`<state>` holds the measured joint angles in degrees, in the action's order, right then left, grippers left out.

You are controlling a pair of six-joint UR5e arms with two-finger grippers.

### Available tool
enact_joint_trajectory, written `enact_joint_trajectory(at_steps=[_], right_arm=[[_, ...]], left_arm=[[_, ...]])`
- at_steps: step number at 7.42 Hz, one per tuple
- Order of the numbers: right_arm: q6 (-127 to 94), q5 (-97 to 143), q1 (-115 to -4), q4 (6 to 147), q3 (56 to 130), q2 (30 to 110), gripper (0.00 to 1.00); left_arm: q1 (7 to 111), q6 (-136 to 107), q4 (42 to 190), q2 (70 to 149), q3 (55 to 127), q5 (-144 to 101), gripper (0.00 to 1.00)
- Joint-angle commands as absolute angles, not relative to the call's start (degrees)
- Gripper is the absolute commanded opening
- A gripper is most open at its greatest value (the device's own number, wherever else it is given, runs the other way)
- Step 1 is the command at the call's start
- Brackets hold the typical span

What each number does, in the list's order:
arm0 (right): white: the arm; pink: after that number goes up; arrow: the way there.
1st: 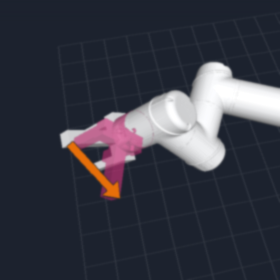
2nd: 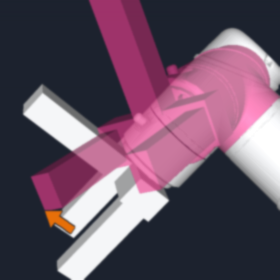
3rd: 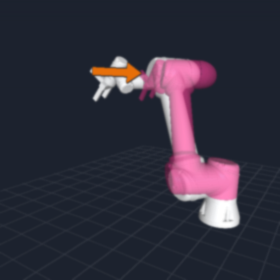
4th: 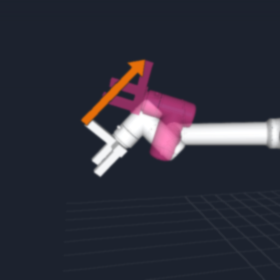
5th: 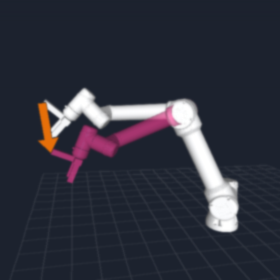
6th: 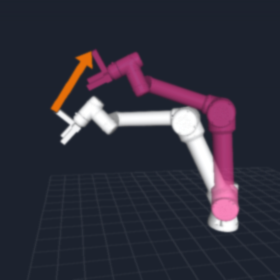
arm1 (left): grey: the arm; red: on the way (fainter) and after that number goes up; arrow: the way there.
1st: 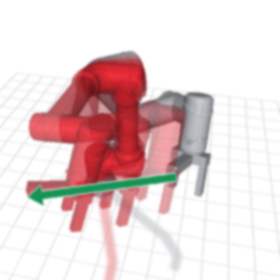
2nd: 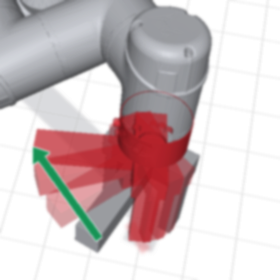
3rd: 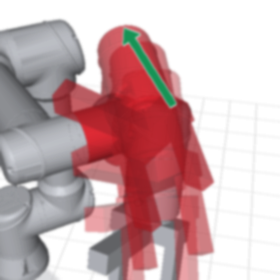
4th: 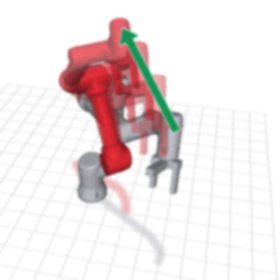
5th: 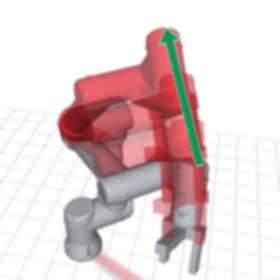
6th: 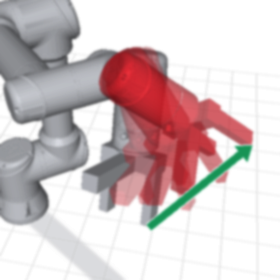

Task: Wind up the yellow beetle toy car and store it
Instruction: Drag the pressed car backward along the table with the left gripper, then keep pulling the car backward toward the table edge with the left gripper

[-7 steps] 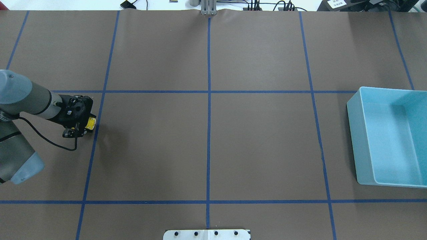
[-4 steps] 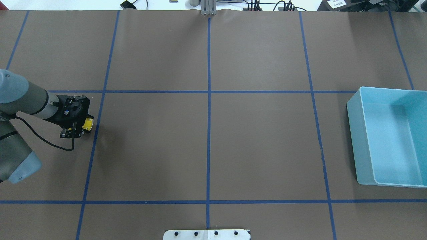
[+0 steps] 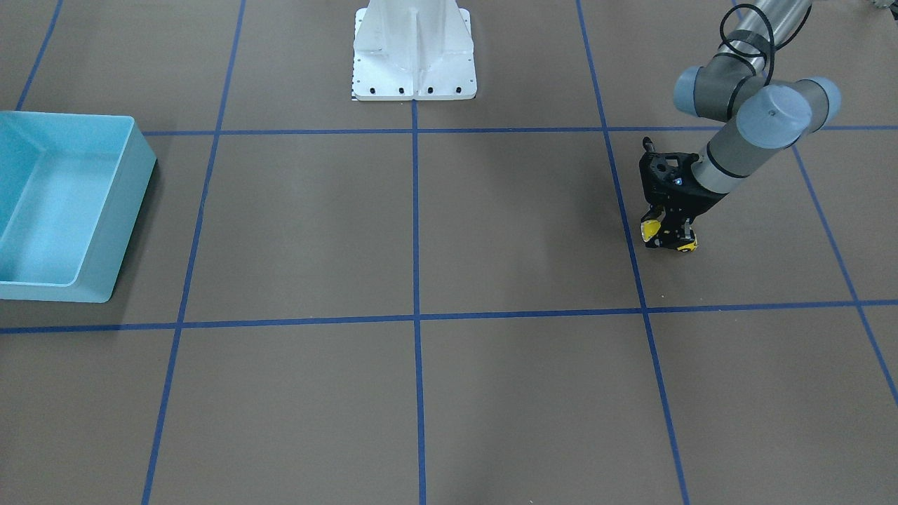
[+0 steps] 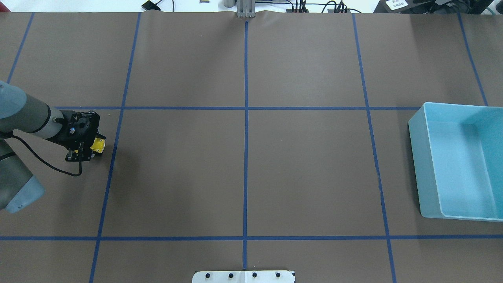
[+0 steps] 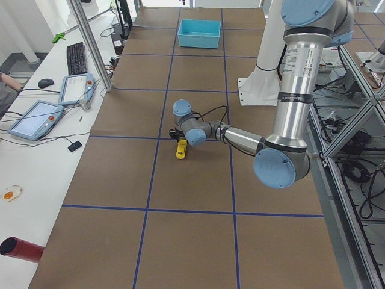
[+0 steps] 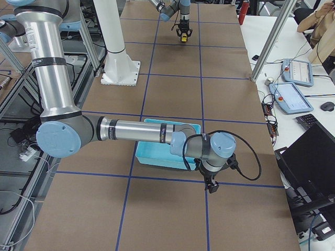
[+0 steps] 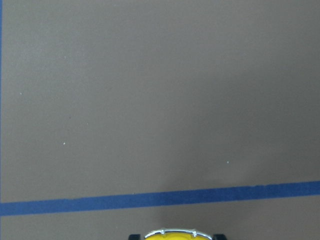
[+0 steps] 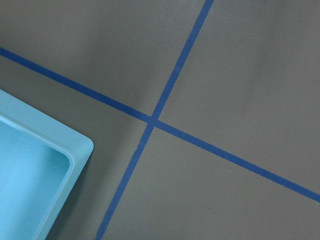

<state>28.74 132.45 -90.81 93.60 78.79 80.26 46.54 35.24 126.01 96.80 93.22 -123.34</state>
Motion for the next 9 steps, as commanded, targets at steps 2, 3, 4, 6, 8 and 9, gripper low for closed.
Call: enact_joint_trajectory(at_steps=[2,3,4,6,8,9], right_arm=[[28.74,132.36,-90.79,93.6,78.66,80.33,1.0],[28.74,132.36,-90.79,93.6,78.66,80.33,1.0],[28.74,132.36,-90.79,93.6,78.66,80.33,1.0],[28.74,132.36,-90.79,93.6,78.49,80.33,1.0],[28.74,132.36,-90.79,93.6,78.31,80.33,1.0],[28.74,132.36,-90.79,93.6,78.31,80.33,1.0]], left_arm=[[47.46,35.24,127.95,94.93,93.08,-124.45,0.0],[47.72,35.24,128.49,94.4,92.99,-124.63,0.0],[48.16,35.33,128.5,93.87,92.9,-125.32,0.0],[48.16,35.33,128.85,93.26,92.81,-125.42,0.0],[48.34,35.25,131.47,93.08,90.8,-126.03,0.0],[48.95,35.24,131.75,93.08,90.7,-126.04,0.0]])
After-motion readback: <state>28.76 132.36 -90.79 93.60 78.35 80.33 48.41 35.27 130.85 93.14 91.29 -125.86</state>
